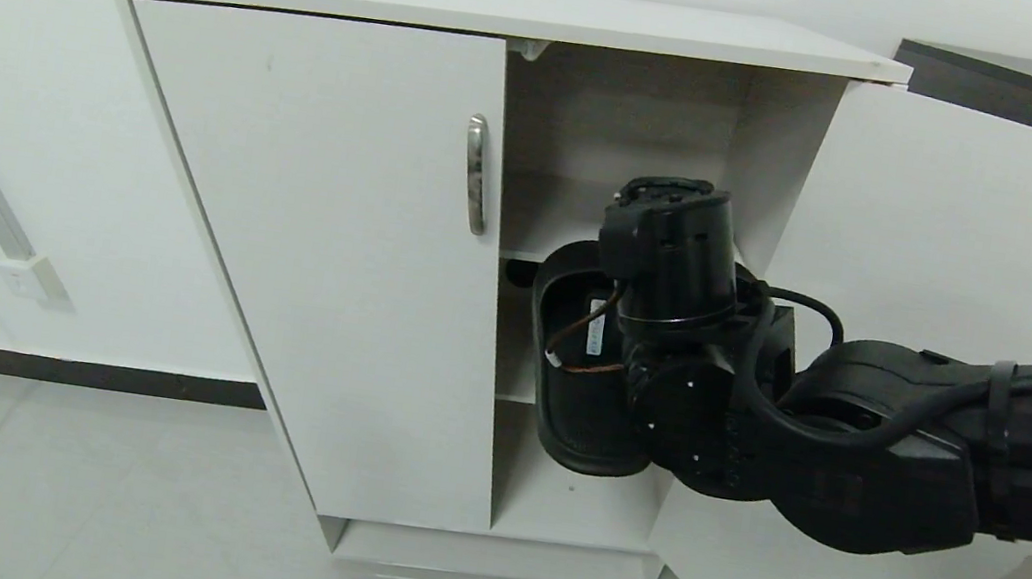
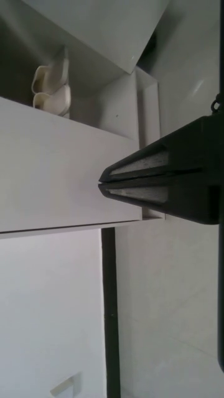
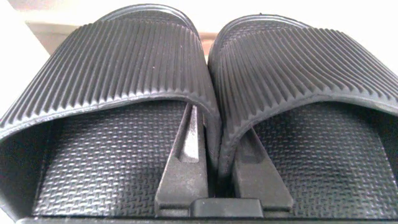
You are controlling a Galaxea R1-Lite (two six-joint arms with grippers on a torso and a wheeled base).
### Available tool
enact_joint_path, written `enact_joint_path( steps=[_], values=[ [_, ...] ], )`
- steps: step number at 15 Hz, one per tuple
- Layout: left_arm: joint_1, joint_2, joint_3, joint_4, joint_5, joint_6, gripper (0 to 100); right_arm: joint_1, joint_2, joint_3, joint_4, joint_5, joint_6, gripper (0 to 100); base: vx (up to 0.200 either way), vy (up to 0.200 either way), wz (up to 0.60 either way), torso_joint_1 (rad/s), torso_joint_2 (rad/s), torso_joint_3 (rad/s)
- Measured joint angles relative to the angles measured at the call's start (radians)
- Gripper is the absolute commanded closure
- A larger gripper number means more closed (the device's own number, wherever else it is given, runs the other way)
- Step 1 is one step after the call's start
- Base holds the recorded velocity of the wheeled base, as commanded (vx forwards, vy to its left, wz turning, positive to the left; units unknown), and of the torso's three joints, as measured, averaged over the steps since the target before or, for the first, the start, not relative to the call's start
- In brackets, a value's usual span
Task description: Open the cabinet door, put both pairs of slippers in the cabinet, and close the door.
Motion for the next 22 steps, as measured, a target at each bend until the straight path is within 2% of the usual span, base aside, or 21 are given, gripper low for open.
enact_joint_path(
  steps=[7,13,17,22],
  values=[
    [0.0,0.0,0.0,0.0,0.001,0.0,100,-0.001,0.002,-0.001,0.0,-0.001,0.0,100,0.2,0.0,0.0,0.002,0.0,0.0],
    [0.0,0.0,0.0,0.0,0.001,-0.001,100,-0.018,0.017,-0.035,0.0,0.01,-0.002,100,0.0,0.0,0.0,0.0,0.0,0.0],
    [0.0,0.0,0.0,0.0,0.001,-0.003,100,-0.053,0.067,-0.133,0.037,0.034,-0.006,100,0.0,0.0,0.0,0.0,0.0,0.0],
    [0.0,0.0,0.0,0.0,0.001,-0.003,100,-0.11,0.172,-0.363,0.156,0.074,-0.006,100,0.0,0.0,0.0,0.0,0.0,0.0]
  ],
)
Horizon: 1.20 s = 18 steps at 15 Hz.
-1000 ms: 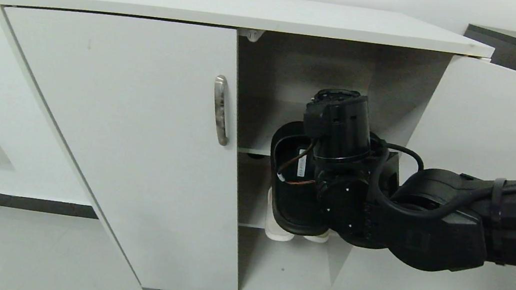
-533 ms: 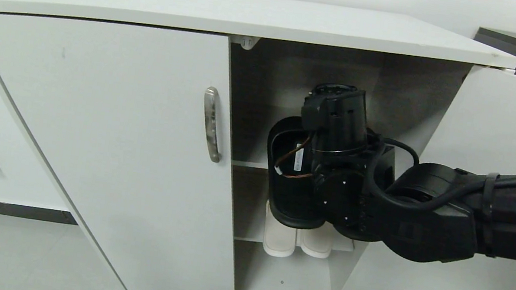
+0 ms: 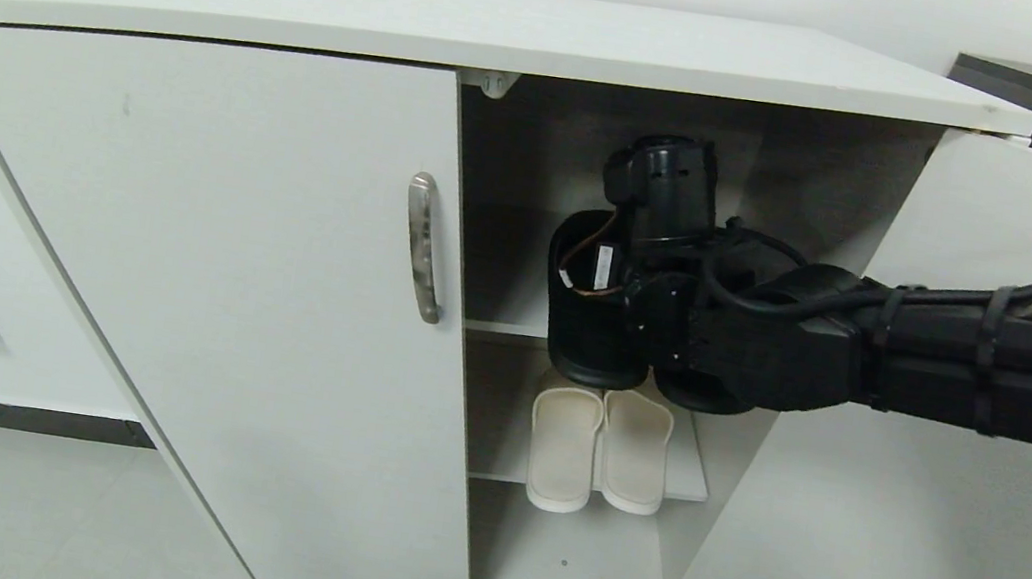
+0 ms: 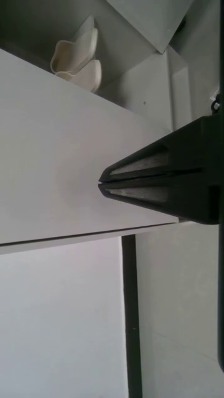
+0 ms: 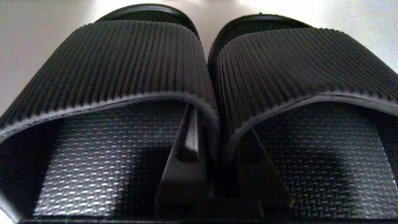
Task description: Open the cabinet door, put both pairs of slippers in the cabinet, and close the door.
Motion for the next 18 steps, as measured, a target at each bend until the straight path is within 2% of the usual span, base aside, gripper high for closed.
enact_joint_path(
  steps=[4,8,12,15,18],
  values=[
    [-0.001,0.0,0.0,0.0,0.0,-0.001,100,-0.04,0.08,-0.15,0.063,0.046,-0.002,100,0.0,0.0,0.0,0.0,0.0,0.0],
    [0.0,0.0,0.0,0.0,0.012,-0.003,100,-0.074,0.126,-0.166,0.025,0.048,-0.004,100,0.0,0.0,0.0,0.0,0.0,0.0],
    [0.0,0.0,0.0,0.0,0.014,-0.003,100,-0.076,0.143,-0.167,0.013,0.048,-0.007,100,0.0,0.0,0.0,0.0,0.0,0.0],
    [0.0,0.0,0.0,0.0,0.014,-0.004,100,-0.09,0.164,-0.167,-0.066,0.05,-0.057,100,0.0,0.0,0.0,0.0,0.0,0.0],
    [-0.001,0.0,0.0,0.0,0.014,-0.004,100,-0.092,0.172,-0.167,-0.076,0.05,-0.061,100,0.0,0.0,0.0,0.0,0.0,0.0]
  ],
)
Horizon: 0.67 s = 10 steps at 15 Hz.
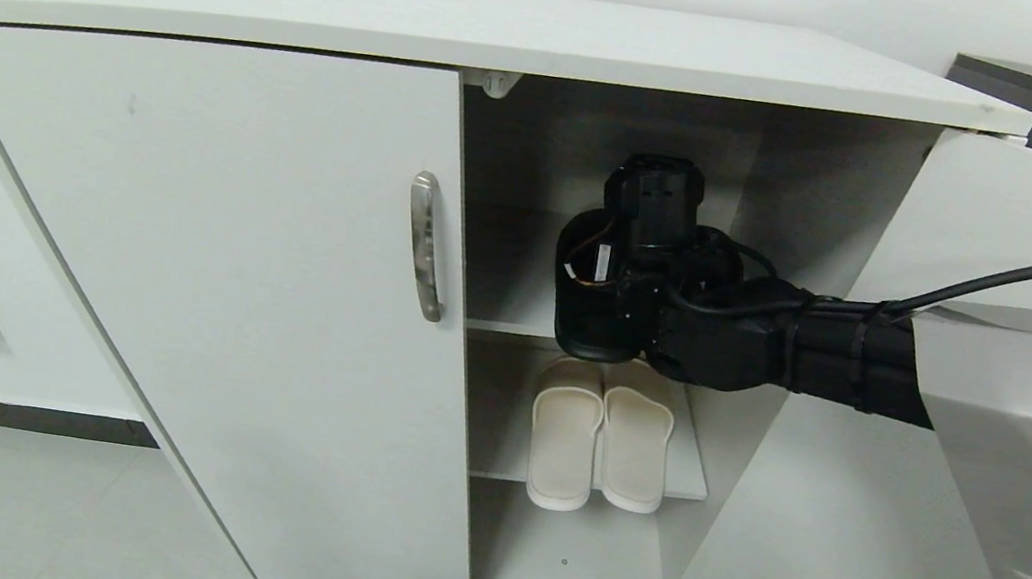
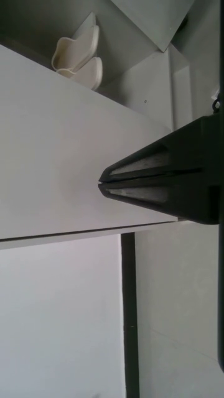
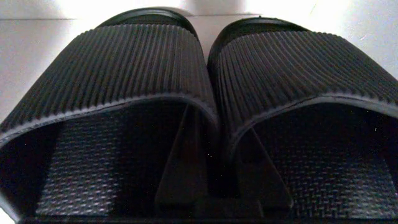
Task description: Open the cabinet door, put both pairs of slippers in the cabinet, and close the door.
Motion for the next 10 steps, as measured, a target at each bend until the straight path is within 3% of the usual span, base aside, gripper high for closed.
enact_joint_path(
  steps=[10],
  values=[
    [0.001,0.0,0.0,0.0,0.0,0.0,100,0.029,-0.046,0.001,0.002,0.019,0.028,100,0.0,0.0,0.0,0.0,0.0,0.0]
  ],
)
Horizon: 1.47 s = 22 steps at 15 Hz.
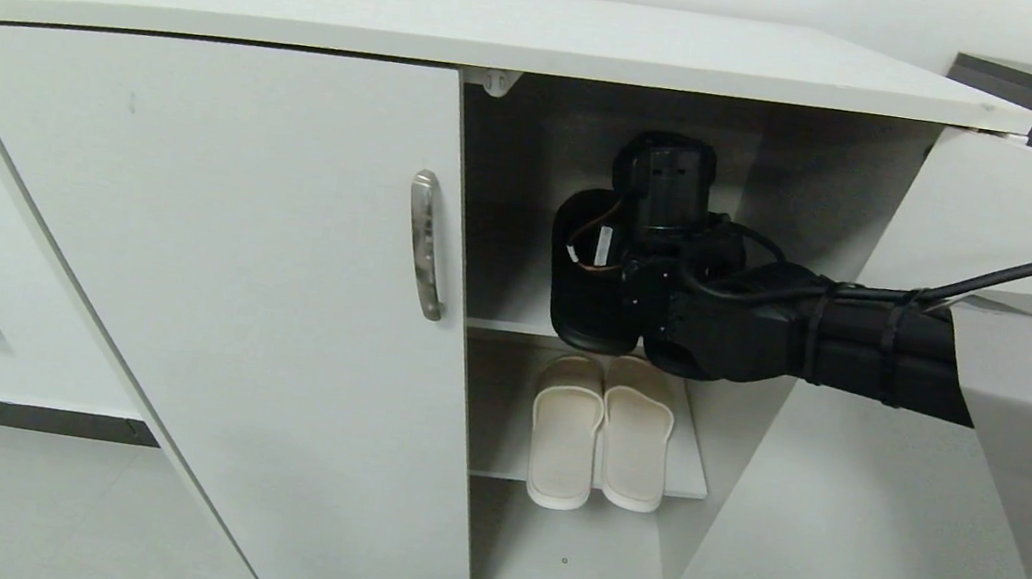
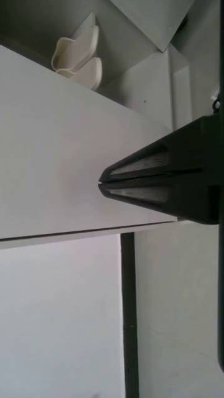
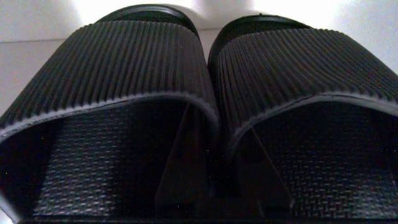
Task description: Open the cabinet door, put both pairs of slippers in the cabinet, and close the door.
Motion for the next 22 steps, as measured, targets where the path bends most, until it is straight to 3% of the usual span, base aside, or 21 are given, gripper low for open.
enact_joint_path(
  steps=[13,14,22],
  values=[
    [0.0,0.0,0.0,0.0,0.0,0.0,100,0.012,-0.007,0.007,0.036,0.017,-0.006,100,0.0,0.0,0.0,0.0,0.0,0.0],
    [0.0,0.0,0.0,0.0,0.0,0.0,100,0.012,-0.007,0.007,0.036,0.016,-0.006,0,0.0,0.0,0.0,0.0,0.0,0.0],
    [0.0,0.0,0.0,0.0,0.0,0.0,100,0.039,-0.04,0.08,0.045,0.012,-0.006,0,0.0,0.0,0.0,0.0,0.0,0.0]
  ],
)
